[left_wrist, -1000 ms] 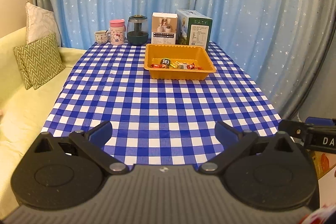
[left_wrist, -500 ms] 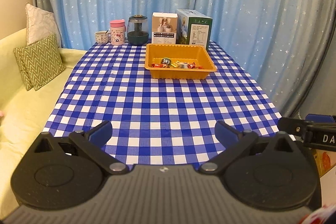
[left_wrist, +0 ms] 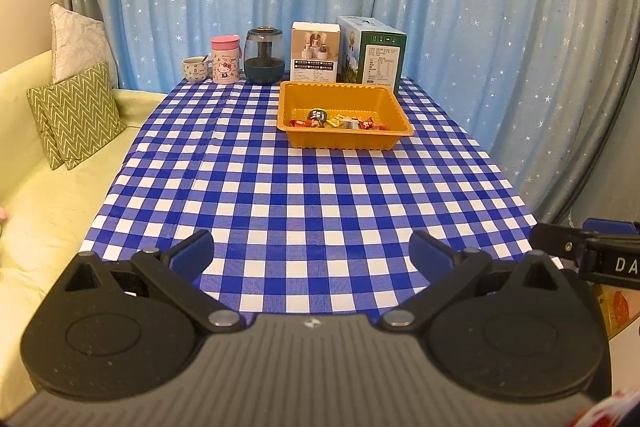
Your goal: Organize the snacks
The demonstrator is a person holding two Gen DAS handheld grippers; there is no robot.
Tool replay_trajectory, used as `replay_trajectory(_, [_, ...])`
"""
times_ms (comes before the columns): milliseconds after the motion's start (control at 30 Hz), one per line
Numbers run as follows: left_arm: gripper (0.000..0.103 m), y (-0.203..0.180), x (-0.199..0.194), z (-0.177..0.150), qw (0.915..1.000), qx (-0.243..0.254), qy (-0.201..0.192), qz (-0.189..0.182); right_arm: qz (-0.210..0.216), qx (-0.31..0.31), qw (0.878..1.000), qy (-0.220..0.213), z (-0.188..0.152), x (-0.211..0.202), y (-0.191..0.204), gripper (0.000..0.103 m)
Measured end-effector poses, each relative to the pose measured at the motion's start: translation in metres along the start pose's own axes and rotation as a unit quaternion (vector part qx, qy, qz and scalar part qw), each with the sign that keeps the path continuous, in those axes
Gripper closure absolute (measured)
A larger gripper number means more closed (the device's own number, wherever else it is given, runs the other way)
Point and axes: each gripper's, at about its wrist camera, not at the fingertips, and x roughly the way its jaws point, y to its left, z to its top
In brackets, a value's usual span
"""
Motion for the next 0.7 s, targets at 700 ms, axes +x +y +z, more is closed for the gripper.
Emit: replay_trajectory(700, [0.0,-0.001,0.0006,-0.0001,1.0,0.001,0.001,0.0,0.001,0.0,1.0,0.001,-0.001,0.0004,-0.0011,0.023])
